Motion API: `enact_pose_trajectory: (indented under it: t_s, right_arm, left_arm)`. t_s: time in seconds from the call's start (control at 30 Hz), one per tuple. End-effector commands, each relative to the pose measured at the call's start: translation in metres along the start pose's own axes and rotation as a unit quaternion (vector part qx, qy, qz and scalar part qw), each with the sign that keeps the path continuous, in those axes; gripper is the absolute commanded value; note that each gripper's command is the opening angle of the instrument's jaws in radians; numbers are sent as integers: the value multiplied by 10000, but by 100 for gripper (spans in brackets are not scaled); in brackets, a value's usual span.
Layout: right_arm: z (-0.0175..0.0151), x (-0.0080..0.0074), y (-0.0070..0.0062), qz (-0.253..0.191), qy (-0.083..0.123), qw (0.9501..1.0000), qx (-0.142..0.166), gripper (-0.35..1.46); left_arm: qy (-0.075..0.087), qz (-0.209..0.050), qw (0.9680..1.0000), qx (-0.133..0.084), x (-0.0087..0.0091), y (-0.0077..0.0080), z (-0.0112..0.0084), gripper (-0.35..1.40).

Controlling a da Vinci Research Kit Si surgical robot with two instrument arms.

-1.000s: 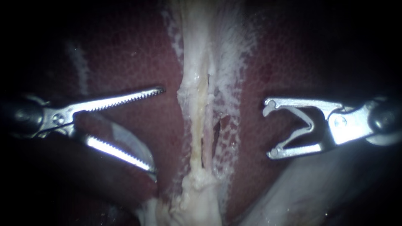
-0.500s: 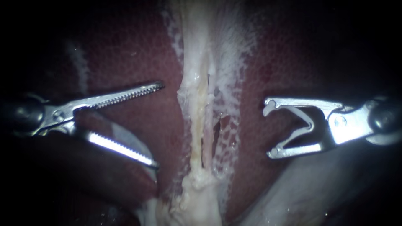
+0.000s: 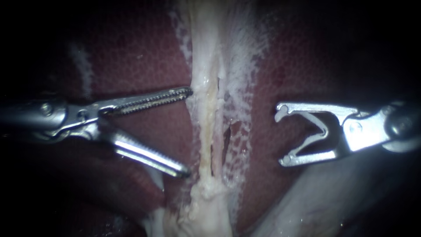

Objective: Grabbing gallbladder

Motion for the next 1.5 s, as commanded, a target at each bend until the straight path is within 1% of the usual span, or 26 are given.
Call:
enact_pose_trajectory:
  t_s: [0.03, 0.07, 0.17, 0.27, 0.33, 0.47, 0.53, 0.6, 0.67, 0.83, 1.0, 1.17, 1.33, 1.5]
  right_arm:
    - [0, 1, 0, -2, 2, 10000, 3, 60]
    - [0, 1, 0, -2, 3, 10000, 3, 60]
    - [0, 1, 0, -2, 3, 10000, 3, 60]
    - [0, 1, 0, -2, 2, 10000, 3, 60]
    - [0, 1, 0, -2, 2, 10000, 3, 60]
    - [0, 1, 0, -2, 2, 10000, 3, 60]
    - [0, 1, 0, -2, 2, 10000, 3, 60]
    - [0, 1, 0, -2, 2, 10000, 3, 60]
    - [0, 1, 0, -2, 2, 10000, 3, 60]
    - [0, 1, 0, -2, 2, 10000, 3, 60]
    - [0, 0, 0, -3, 2, 10000, 3, 60]
    - [0, 1, -1, -3, 2, 10000, 3, 60]
    - [0, 0, 0, -3, 2, 10000, 2, 60]
    - [0, 0, 0, -2, 2, 10000, 2, 60]
  left_arm:
    - [19, -2, 10000, -33, 2, 3, 0, 93]
    - [35, -3, 10000, -36, 4, 6, 0, 93]
    - [60, -10, 9999, -147, 7, 12, 0, 93]
    - [65, -21, 9998, -196, 7, 13, -2, 93]
    - [73, -29, 9996, -279, 6, 14, -3, 91]
    - [98, -94, 9985, -526, -3, 19, -11, 91]
    - [106, -131, 9981, -594, -6, 21, -14, 91]
    - [114, -155, 9976, -664, -5, 21, -13, 89]
    - [115, -161, 9976, -665, -2, 19, -11, 89]
    - [115, -209, 9980, -578, 4, 16, -3, 86]
    - [118, -323, 9978, -558, 5, 14, -1, 83]
    - [133, -406, 9979, -478, 4, 11, 3, 76]
    - [161, -565, 9974, -418, 5, 1, 8, 68]
    - [209, -734, 9962, -428, 6, -2, 11, 61]
